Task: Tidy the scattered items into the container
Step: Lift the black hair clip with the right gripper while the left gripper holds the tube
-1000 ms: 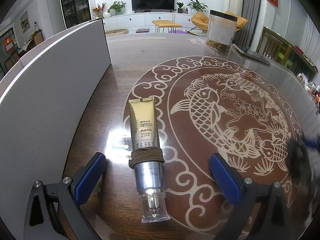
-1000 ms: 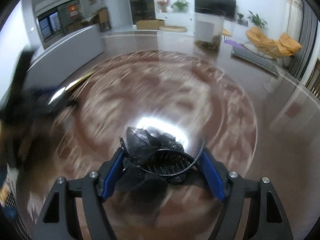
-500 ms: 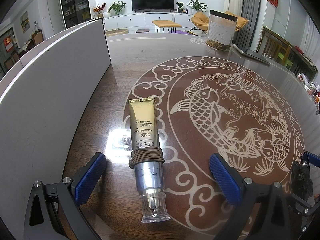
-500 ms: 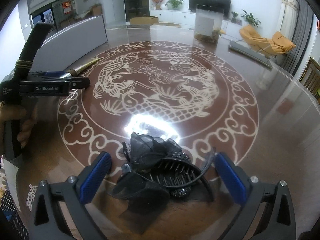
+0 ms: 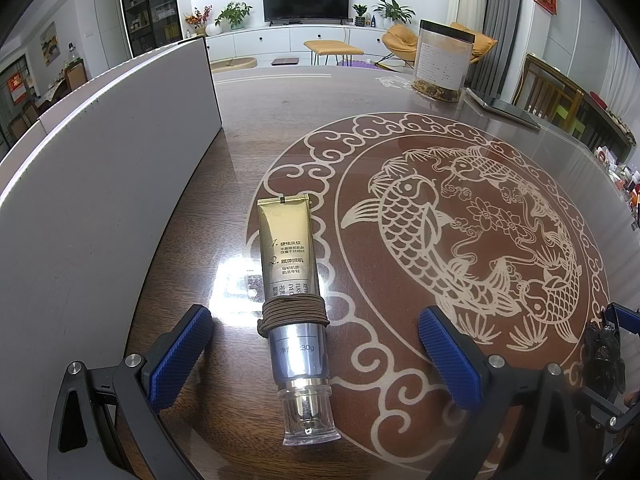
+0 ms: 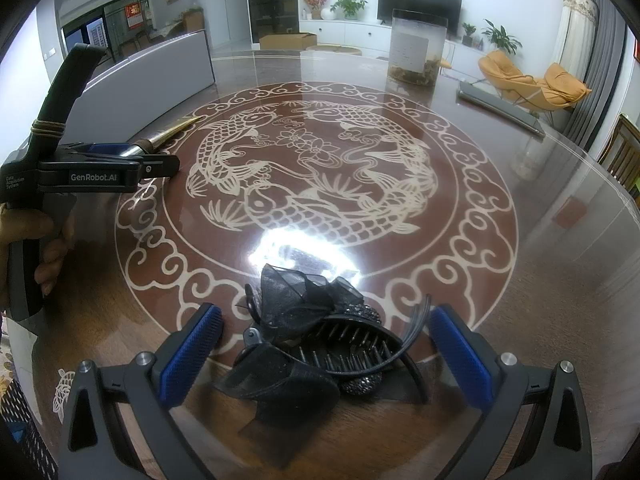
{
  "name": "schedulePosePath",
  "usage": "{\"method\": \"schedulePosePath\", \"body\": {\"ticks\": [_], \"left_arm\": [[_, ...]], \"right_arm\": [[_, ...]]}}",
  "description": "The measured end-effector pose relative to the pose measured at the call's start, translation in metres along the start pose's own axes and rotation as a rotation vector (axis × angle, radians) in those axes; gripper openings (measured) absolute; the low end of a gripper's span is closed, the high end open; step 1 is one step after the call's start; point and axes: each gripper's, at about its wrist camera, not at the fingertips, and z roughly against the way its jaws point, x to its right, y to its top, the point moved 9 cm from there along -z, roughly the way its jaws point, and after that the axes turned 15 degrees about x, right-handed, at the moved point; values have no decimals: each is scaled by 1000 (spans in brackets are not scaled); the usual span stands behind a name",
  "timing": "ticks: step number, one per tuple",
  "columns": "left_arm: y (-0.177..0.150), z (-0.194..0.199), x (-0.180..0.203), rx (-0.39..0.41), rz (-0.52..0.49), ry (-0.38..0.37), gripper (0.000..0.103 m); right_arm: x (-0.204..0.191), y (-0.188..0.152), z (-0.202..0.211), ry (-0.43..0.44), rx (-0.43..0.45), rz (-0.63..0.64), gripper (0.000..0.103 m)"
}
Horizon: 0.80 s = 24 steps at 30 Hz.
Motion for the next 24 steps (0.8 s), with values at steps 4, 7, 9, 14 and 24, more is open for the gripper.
{"method": "schedulePosePath", "body": {"ticks": [4,7,9,14,24], "left_arm": [[0,0,0,0,0,0,103],[-1,1,1,-3,-12,-12,103],[-4,4,2,-7,-47,-49,103],[-3,6,-12,-4,-43,-45,99],[-7,27,16,-1,-83,-150,28]], "right_arm": [[0,0,0,0,0,0,103],[0,0,0,0,0,0,103],[0,0,0,0,0,0,103],[0,0,0,0,0,0,103],[0,0,0,3,1,-4,103]]}}
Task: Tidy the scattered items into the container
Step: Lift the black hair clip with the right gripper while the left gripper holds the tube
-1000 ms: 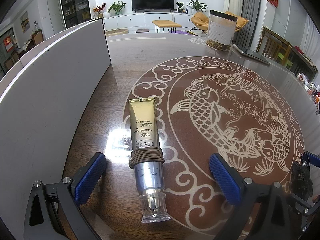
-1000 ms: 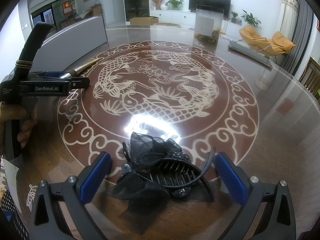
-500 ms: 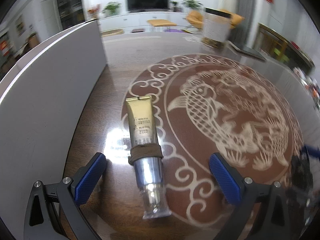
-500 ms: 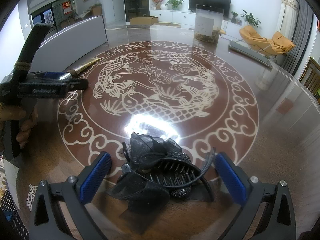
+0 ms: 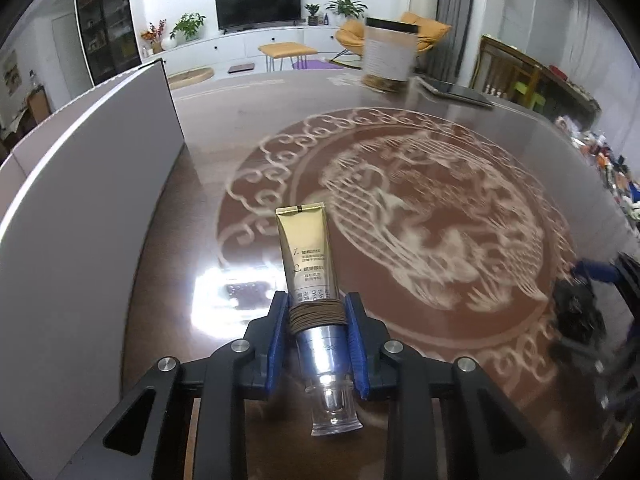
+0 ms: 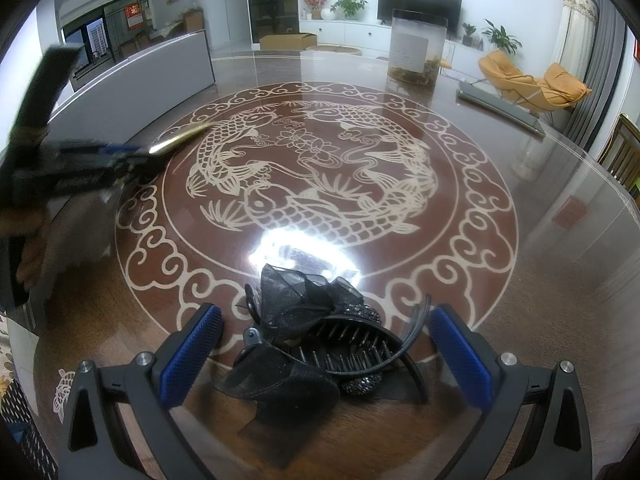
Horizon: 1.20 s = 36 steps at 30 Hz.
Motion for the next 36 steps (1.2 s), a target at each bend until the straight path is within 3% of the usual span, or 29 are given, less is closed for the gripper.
{"method": "schedulePosePath", "body": {"ticks": [3,7,16,18,19,24,25,26,28,32,36], "left_arm": [[-16,24,12,-2,28,-39,28],[-36,50,23,26,17,-55,28],[-43,64,34,43,26,-87,28],[-43,68,33,46,29,-89,28],[-44,71,33,48,30,-90,28],[-42,78,35,64,38,-103,28],[-39,81,37,72,41,-109,28],[-36,84,38,82,44,-115,28],[-29,92,41,105,46,-125,28],[-23,102,44,115,40,-136,28],[-25,115,41,126,63,-148,28]], "right_arm": [[6,-2,12,71,25,-65,103],[26,-15,34,98,22,-140,103],[11,-8,18,96,-56,-37,103],[10,-6,16,110,-56,-12,93],[11,-5,17,107,-59,-1,80],[17,-5,31,121,-67,-38,77],[17,-4,35,126,-60,-53,60],[16,-2,42,130,-51,-75,58],[15,6,52,125,-15,-78,58],[16,-4,50,105,-56,-49,58],[13,-2,65,115,-15,-88,58]]}}
